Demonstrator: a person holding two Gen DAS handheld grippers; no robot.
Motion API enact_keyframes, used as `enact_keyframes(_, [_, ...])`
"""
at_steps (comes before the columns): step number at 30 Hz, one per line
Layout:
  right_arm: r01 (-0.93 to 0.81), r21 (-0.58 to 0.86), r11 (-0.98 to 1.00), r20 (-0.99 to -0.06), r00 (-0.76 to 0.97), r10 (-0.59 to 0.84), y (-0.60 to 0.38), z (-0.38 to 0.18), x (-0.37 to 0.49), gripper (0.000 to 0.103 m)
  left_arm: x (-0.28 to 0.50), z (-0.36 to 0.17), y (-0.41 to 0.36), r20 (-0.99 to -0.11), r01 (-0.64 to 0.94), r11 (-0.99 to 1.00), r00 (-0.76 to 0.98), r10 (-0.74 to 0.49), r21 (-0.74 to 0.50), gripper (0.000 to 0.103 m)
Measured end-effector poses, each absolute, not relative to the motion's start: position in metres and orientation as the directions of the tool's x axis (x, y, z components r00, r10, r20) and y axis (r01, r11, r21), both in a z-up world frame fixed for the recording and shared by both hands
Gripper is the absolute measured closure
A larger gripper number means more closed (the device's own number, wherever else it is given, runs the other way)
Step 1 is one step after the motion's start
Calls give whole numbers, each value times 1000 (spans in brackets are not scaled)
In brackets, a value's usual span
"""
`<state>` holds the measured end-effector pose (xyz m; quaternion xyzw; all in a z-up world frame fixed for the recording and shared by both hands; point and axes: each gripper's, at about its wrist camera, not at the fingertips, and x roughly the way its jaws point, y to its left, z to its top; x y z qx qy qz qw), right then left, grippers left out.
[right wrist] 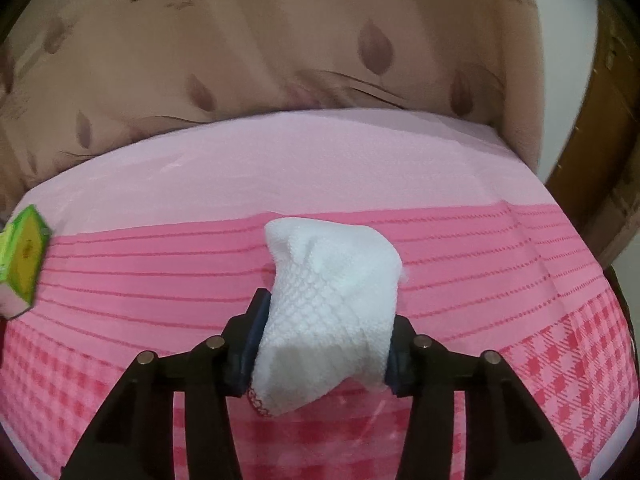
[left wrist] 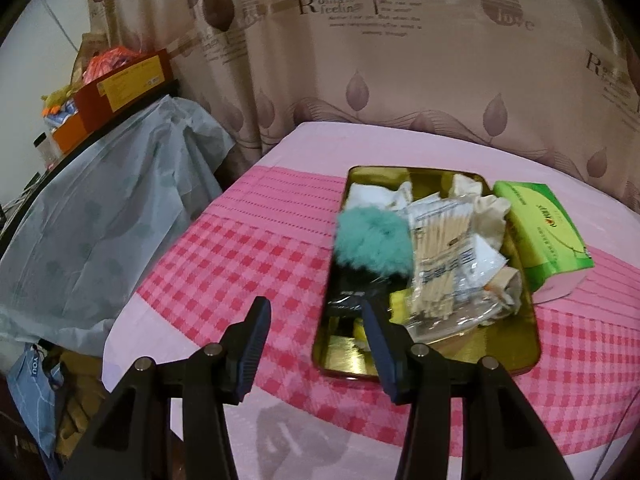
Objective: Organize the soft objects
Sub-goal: 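Carry the white sock into the gold tin and open the right tool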
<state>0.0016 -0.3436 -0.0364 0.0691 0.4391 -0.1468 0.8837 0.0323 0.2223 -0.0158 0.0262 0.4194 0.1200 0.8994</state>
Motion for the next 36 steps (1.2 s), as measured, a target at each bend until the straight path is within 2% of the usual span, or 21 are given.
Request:
enact_keyframes(12, [10,19,1000,-765,644,8,-201,4,28,58,32,-24,237,-771,-217,969,596,224,114,54])
enact_keyframes(23, [-280,44,959,-760,613,214,-59,22,42,58,32,-25,249,-782,-244,966,585,216,84,54])
enact_keyframes(36, [-454,21,891,-789,540,293,52,10,64,58,30,-23,261,-780,-283,957,585,222,61,54])
